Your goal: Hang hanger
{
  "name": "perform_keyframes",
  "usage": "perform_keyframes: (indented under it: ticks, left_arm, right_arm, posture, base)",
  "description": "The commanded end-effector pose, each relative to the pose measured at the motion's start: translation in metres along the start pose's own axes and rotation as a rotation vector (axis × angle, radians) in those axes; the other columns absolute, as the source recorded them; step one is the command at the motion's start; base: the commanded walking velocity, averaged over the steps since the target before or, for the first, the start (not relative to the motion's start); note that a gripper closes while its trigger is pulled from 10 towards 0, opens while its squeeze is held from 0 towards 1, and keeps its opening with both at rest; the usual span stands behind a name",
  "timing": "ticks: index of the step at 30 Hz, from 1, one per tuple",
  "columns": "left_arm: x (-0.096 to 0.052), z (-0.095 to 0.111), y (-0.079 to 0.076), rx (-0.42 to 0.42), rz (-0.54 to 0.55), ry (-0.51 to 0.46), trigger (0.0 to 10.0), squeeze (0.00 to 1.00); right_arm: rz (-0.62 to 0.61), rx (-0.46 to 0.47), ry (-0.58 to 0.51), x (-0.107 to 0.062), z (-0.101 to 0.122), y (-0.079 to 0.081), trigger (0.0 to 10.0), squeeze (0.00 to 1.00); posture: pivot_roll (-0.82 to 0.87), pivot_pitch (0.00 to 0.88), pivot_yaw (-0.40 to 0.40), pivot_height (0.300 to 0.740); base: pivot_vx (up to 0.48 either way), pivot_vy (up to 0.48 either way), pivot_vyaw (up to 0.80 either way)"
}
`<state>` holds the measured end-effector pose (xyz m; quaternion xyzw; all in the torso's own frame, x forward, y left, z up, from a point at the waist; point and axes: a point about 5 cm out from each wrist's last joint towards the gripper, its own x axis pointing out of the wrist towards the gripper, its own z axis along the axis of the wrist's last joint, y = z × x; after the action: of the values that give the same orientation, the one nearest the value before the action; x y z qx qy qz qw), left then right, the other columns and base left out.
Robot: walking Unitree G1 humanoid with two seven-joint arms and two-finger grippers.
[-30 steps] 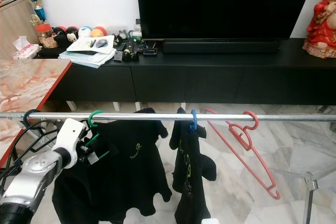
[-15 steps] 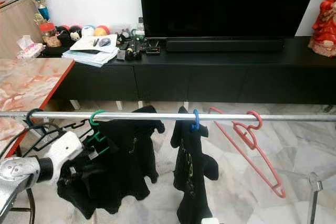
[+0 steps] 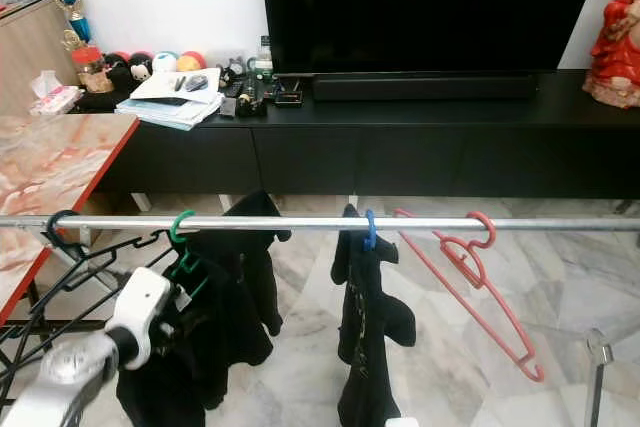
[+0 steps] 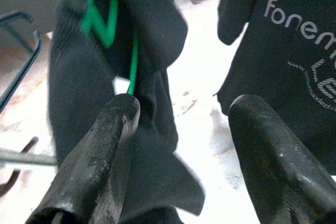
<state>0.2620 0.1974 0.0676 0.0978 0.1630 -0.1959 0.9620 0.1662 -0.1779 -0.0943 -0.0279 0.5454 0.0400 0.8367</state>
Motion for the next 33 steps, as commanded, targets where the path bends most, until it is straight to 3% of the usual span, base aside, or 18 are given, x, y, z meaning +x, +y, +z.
perform_keyframes:
  ticks: [1, 6, 11, 29, 33]
  left_arm:
    - [-0.005, 0.003, 0.002, 0.000, 0.051, -0.036, 10.0, 0.00]
    - [-0.022, 0.002, 0.008, -0.051, 0.159, -0.090, 10.0, 0.00]
    - [-0.027, -0.020, 0.004, -0.090, 0.201, -0.018, 10.0, 0.00]
    - [-0.016, -0.017, -0.008, -0.084, 0.168, -0.019, 10.0, 0.00]
    - [-0.014, -0.014, -0.008, -0.061, 0.152, -0.031, 10.0, 0.00]
  right_arm:
    - [0.001, 0.008, 0.001, 0.000, -0.003, 0.001, 10.0, 0.00]
    - [-0.001, 0.011, -0.001, 0.000, -0.004, -0.001, 10.0, 0.00]
    - [-0.002, 0.008, 0.001, -0.001, -0.005, -0.003, 10.0, 0.00]
    - [-0.007, 0.000, -0.006, -0.001, -0.002, -0.007, 10.0, 0.00]
    - [-0.006, -0.004, -0.005, -0.001, -0.001, -0.008, 10.0, 0.00]
  posture:
    - [0.14, 0.000, 0.037, 0.740]
    - [0.15, 0.000, 0.020, 0.740]
    - [0.14, 0.000, 0.015, 0.740]
    - [0.13, 0.000, -0.011, 0.740]
    - [0.13, 0.000, -0.011, 0.740]
  base:
    - [0.000, 0.000, 0.00]
    - [0.000, 0.000, 0.00]
    - [0.000, 0.000, 0.00]
    - [0.000, 0.470, 0.00]
    - [0.000, 0.000, 0.00]
